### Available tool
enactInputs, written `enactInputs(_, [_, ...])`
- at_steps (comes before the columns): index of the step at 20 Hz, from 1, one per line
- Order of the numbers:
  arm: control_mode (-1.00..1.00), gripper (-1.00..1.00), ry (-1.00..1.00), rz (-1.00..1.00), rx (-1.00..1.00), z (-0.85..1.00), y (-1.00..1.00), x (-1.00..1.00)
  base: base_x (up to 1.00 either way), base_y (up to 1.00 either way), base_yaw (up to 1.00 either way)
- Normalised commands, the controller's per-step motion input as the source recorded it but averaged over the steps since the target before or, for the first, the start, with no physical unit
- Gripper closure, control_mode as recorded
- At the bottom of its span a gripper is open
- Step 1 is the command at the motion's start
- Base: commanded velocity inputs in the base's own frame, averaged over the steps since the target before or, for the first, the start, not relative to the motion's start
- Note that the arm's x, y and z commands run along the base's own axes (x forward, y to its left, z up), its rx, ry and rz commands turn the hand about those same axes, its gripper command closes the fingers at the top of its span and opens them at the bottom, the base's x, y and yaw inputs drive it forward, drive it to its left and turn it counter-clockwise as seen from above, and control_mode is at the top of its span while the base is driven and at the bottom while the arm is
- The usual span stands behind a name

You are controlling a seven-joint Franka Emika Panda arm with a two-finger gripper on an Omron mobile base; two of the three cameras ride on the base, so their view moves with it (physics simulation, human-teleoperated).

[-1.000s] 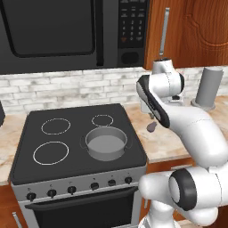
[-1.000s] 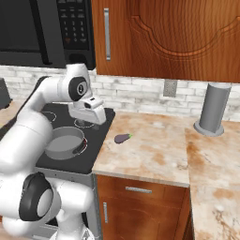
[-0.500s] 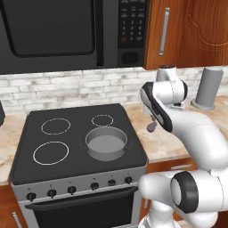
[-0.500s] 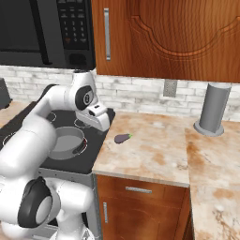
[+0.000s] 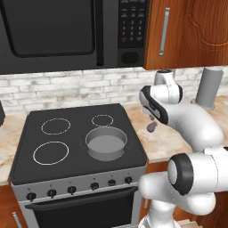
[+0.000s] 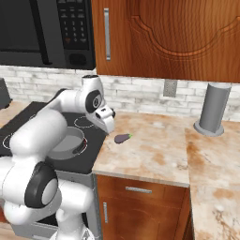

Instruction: Turn on the burner for the pot on the stove. Wait thirty seconds for the pot to heat up. Then add the eggplant to the pot.

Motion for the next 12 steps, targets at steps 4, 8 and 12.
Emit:
enactInputs(4, [-1.00, -1.00, 0.00, -0.04, 0.00, -0.39, -0.17, 0.45, 0.00, 0.00, 0.00])
enactInputs(8, [-1.00, -1.00, 0.00, 0.00, 0.00, -0.39, -0.19, 0.38, 0.00, 0.00, 0.00])
enactInputs(12, [-1.00, -1.00, 0.00, 0.00, 0.00, -0.32, -0.14, 0.39, 0.00, 0.00, 0.00])
